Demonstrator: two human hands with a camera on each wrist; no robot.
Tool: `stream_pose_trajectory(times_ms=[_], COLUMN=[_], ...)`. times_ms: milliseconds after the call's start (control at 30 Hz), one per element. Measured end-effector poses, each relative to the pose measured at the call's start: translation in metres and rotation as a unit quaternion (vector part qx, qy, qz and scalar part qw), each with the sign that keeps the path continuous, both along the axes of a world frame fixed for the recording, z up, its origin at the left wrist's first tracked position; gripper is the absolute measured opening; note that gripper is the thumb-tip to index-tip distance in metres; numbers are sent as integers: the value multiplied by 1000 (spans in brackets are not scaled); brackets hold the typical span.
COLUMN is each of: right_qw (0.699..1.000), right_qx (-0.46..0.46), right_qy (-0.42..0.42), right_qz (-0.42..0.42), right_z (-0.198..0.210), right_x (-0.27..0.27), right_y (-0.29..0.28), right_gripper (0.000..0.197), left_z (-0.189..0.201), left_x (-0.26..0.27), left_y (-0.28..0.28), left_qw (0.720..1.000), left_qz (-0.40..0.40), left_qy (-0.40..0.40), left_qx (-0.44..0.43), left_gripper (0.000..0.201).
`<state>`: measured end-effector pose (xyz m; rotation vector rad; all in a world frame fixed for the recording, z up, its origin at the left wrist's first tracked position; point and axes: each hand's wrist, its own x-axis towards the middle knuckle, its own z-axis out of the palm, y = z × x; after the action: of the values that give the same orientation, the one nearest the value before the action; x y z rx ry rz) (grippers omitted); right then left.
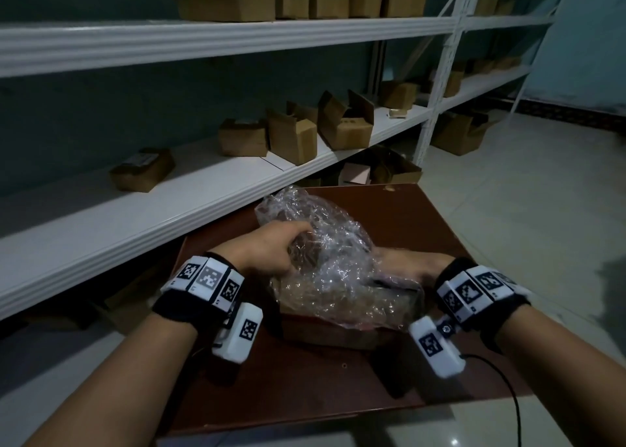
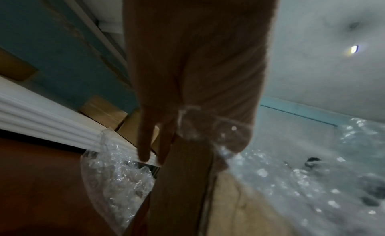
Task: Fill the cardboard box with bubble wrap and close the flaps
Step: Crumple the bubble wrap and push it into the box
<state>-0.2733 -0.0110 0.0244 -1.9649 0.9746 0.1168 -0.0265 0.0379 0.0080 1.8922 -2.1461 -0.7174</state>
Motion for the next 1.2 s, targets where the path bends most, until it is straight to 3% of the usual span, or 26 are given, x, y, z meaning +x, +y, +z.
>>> stream_pose_trajectory(times_ms=[133, 233, 333, 367, 433, 467, 533, 633, 700, 767, 867, 967, 1033, 1133, 1200], right_qw=[998, 997, 1000, 999, 999, 999, 999, 999, 999, 999, 999, 999, 995, 995, 998], right_qx=[46, 51, -15, -12, -21, -23, -36, -25, -12, 25, 46, 44, 68, 66, 30], right_qy=[-30, -25, 18, 27, 36, 39, 40, 31, 29, 10, -1, -17, -57, -76, -49], right_qz=[-36, -55, 19, 18, 5, -5, -9, 10, 22, 16, 16, -20, -46, -6, 37], right_z=[-8, -8, -14, -15, -19, -21, -25, -32, -31, -31, -30, -21, -18, -12, -13], right_x=[-4, 0, -1, 0, -1, -1, -1, 0, 1, 0, -4, -12, -18, -21, -19], right_y=[-2, -2, -2, -3, -8, -11, -14, -18, -18, -20, -20, -19, -18, -11, -11], right_gripper=[38, 38, 90, 87, 48, 38, 33, 50, 41, 52, 73, 57, 54, 82, 77], left_z=[18, 33, 38, 38, 39, 41, 45, 46, 40, 29, 15, 4, 1, 3, 1], left_x=[-12, -26, -34, -33, -29, -27, -25, -23, -24, -26, -28, -27, -28, -34, -36], left_y=[6, 10, 12, 12, 12, 13, 14, 14, 11, 5, -3, -11, -14, -13, -12], left_qw=[984, 963, 961, 959, 956, 957, 964, 974, 984, 987, 989, 992, 994, 993, 992], left_qz=[-55, -114, -152, -151, -144, -144, -147, -147, -137, -138, -116, -78, -67, -83, -84], left_qy=[110, 185, 191, 209, 240, 242, 222, 165, 87, 24, -18, -31, -39, -80, -90], left_qx=[-126, -160, -132, -117, -83, -67, -28, 48, 77, 85, 86, 89, 71, 22, -4], left_gripper=[65, 38, 22, 22, 24, 28, 40, 49, 49, 41, 38, 54, 49, 41, 43])
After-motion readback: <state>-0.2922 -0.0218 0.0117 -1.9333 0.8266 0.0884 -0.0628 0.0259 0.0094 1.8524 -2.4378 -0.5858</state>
